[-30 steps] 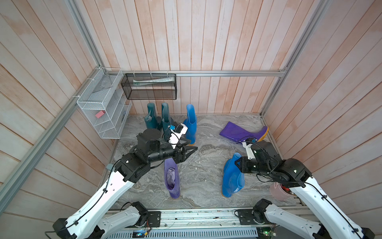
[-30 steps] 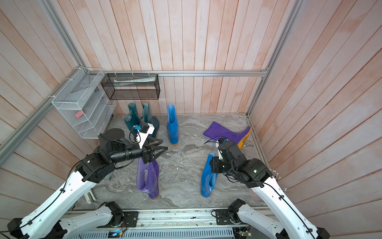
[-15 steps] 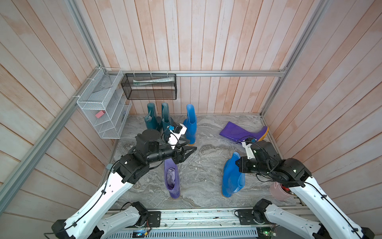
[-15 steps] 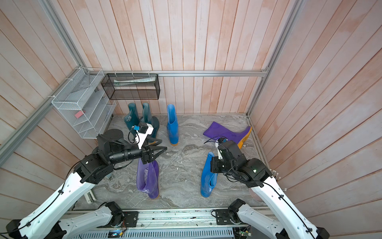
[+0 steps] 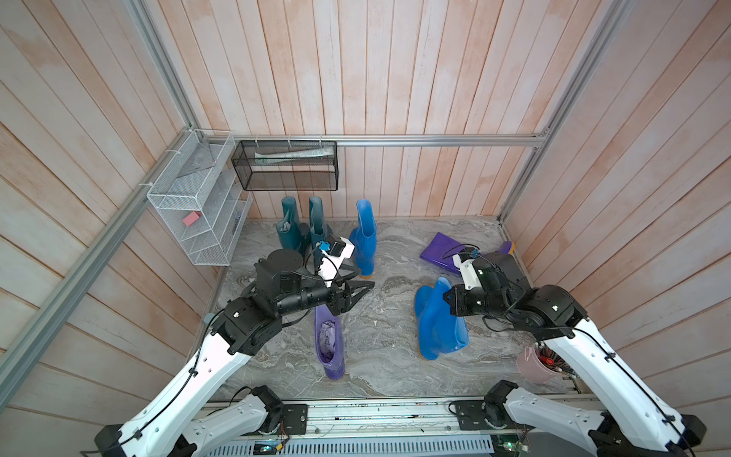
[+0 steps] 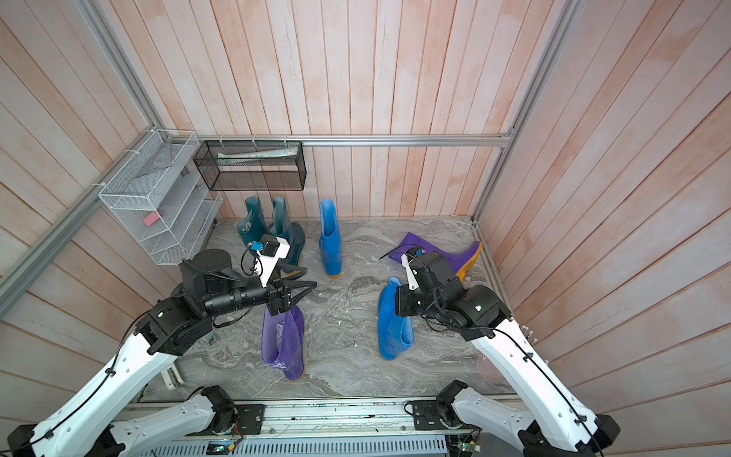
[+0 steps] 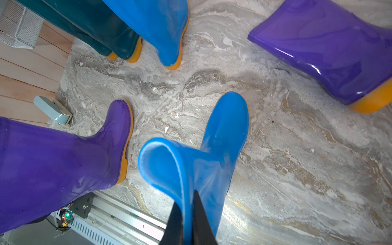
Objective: Match and arrange rain boots in pairs
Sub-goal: Pick up the rain boot at the center of the board, then pair a pair of rain boots at the center of the board.
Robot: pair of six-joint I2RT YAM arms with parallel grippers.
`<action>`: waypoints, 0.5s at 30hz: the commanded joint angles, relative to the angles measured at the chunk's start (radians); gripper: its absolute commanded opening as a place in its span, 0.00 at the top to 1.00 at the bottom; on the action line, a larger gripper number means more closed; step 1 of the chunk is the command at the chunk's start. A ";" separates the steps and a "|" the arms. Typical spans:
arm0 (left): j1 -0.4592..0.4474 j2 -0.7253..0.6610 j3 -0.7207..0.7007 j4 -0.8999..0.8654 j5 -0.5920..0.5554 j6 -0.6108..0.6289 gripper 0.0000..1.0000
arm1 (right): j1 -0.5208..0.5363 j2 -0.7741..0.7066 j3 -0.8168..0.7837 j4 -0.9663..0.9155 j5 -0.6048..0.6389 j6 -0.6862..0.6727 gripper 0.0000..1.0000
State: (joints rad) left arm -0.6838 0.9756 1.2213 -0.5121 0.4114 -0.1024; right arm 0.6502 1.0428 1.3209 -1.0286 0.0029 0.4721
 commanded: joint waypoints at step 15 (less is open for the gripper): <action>-0.016 -0.038 0.036 -0.089 -0.136 -0.051 0.44 | -0.219 0.392 0.347 0.233 -0.241 -0.292 1.00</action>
State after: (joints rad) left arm -0.6952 0.9604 1.2232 -0.5819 0.3199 -0.1364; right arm 0.4500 1.4021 1.5871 -0.9039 -0.1783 0.2401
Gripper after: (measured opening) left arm 0.564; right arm 0.069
